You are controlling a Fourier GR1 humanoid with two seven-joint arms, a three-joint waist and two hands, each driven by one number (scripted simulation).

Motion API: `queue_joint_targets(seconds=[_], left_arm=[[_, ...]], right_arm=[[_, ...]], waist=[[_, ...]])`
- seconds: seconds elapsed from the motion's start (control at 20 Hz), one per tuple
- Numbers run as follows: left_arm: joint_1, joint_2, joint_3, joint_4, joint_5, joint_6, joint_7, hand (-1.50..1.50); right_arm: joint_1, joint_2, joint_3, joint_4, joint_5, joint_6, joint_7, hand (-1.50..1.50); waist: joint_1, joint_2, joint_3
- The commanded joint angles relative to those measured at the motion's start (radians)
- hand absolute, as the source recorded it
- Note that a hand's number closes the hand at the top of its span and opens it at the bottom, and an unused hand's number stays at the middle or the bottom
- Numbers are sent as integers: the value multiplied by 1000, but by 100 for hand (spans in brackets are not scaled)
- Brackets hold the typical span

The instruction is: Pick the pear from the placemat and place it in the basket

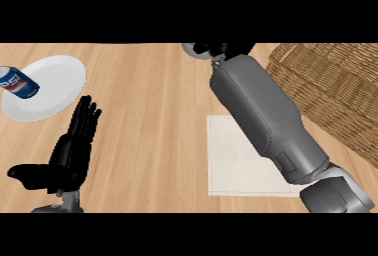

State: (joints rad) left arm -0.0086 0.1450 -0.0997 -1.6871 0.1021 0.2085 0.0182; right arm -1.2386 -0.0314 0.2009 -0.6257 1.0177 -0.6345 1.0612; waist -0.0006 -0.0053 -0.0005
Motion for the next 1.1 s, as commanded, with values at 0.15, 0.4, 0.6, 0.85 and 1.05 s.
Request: queue_joint_targets(seconds=[0.15, 0.4, 0.6, 0.85, 1.05], left_arm=[[26, 40, 61, 10, 32, -40, -35, 0], [82, 5, 6, -64, -3, -7, -2, 0], [-15, 7, 48, 38, 1, -10, -10, 0], [30, -36, 7, 20, -27, 3, -50, 0], [41, -19, 18, -29, -17, -13, -16, 0]], right_arm=[[-16, -86, -26, -69, 77, 175, 211, 150], [104, -148, -18, -128, 125, 229, 205, 150], [198, -191, -38, -301, 115, 268, 192, 150], [334, -257, -84, -418, 113, 274, 143, 150], [413, -316, -130, -470, 95, 304, 81, 150]], waist=[[-18, -9, -1], [-17, -10, 1], [-31, -7, 0], [-16, -1, 0], [-8, 1, 0]])
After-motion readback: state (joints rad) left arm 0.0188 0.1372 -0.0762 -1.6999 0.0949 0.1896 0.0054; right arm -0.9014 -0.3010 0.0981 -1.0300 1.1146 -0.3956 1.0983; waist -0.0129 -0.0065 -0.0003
